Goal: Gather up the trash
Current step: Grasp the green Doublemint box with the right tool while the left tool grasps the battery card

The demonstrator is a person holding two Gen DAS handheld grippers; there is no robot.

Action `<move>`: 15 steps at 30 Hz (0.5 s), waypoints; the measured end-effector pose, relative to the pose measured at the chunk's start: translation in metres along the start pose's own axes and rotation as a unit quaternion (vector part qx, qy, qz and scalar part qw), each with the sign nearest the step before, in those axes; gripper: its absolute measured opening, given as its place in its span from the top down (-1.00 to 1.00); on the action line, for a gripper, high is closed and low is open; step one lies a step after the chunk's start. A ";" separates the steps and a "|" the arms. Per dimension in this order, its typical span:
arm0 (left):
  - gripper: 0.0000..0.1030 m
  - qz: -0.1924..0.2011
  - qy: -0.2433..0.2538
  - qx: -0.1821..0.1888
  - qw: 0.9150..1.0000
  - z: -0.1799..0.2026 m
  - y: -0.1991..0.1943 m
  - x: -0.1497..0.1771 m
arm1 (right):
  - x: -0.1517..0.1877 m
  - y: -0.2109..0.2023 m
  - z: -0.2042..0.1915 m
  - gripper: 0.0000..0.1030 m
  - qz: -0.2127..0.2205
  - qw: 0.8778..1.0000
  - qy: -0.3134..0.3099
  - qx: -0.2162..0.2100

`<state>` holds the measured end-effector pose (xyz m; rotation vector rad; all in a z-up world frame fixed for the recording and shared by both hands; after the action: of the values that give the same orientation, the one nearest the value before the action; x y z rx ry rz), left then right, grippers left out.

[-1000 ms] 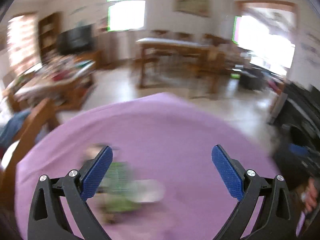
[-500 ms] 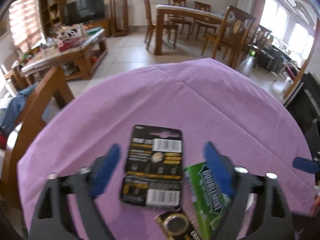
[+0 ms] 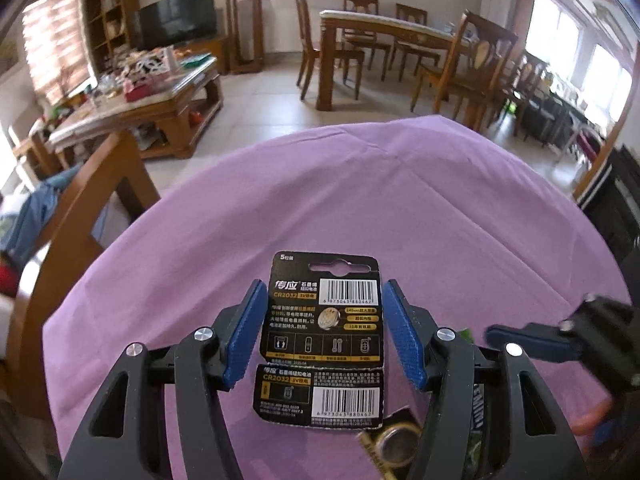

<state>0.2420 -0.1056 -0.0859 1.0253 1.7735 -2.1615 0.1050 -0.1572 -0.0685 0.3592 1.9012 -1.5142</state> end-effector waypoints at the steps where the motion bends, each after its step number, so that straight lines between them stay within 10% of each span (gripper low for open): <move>1: -0.15 0.001 -0.009 0.003 1.000 -0.004 -0.001 0.000 | -0.002 0.000 0.001 -0.11 0.001 1.000 0.005 -0.007; 6: -0.15 0.015 -0.042 0.015 0.999 -0.016 -0.009 0.003 | -0.001 -0.003 0.004 0.40 0.004 1.000 0.014 -0.012; 15: -0.15 0.075 -0.063 0.045 0.994 -0.021 -0.034 0.001 | 0.012 -0.040 0.019 0.41 0.070 0.992 0.087 -0.062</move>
<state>0.2315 -0.0758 -0.0603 0.9839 1.5085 -2.1784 0.0788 -0.1885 -0.0475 0.5730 2.0471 -1.3026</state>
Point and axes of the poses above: each gripper's, at about its wrist camera, not at the fingertips, and y roughly the way its jaws point, z to its right, x to its underside, the point moved 5 cm from there along y, roughly the way its jaws point, and after that the axes turned 1 degree about -z, right-handed, at the moved point
